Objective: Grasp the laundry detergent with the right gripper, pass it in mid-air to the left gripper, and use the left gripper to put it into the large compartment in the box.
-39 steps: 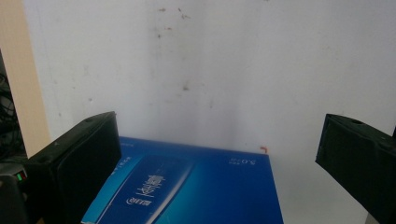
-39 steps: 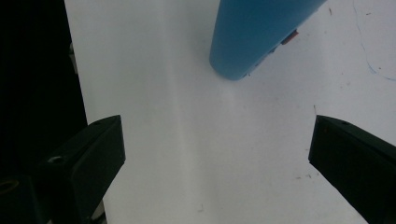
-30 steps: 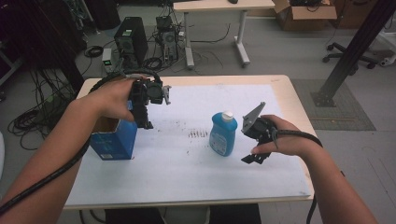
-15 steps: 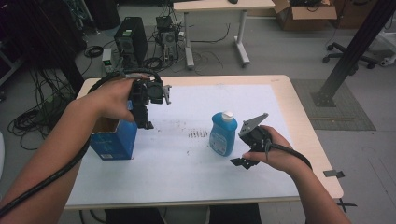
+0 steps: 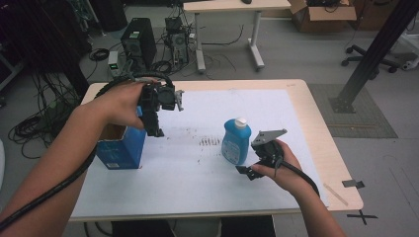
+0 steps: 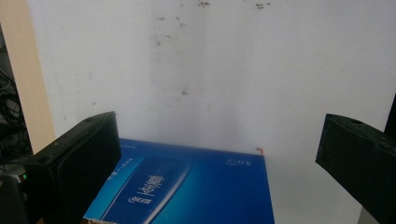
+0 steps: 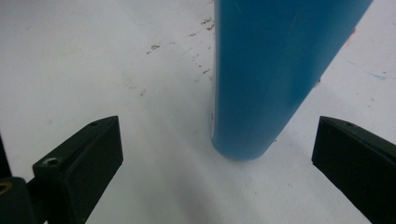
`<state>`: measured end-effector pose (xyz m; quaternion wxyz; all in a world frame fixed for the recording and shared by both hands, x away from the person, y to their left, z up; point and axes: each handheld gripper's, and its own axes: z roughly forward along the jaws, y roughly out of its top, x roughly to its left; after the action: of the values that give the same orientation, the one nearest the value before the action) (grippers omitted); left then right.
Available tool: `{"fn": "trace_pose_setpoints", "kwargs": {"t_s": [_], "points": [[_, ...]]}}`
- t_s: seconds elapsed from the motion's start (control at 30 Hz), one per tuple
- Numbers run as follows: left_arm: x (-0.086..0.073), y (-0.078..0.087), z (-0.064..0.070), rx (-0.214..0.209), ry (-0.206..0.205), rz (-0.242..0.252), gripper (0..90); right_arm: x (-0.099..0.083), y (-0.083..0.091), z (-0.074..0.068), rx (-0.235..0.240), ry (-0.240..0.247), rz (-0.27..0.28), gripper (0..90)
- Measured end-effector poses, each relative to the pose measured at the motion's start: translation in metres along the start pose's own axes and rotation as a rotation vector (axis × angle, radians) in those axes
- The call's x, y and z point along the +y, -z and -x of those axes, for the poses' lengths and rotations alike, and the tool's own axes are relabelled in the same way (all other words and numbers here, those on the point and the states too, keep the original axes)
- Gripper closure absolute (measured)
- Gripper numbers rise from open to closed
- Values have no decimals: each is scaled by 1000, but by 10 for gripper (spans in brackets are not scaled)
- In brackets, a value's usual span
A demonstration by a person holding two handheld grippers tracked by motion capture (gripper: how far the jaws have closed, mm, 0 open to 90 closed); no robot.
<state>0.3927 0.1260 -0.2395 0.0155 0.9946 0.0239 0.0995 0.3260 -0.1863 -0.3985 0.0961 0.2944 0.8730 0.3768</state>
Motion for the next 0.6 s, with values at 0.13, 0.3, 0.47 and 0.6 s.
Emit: {"fn": "trace_pose_setpoints", "kwargs": {"t_s": [0.13,0.3,0.47,0.6], "points": [[1,3,-1,4,3,16,2,-5,-6,0,-12,-23,56,20],[3,2,-1,5,1,11,2,-10,-16,-4,-33,-39,131,17],[6,6,0,16,-9,18,2,-14,-23,-4,-67,-50,155,14],[8,8,0,21,-13,25,2,-18,-29,-2,-91,-79,191,11]]}}
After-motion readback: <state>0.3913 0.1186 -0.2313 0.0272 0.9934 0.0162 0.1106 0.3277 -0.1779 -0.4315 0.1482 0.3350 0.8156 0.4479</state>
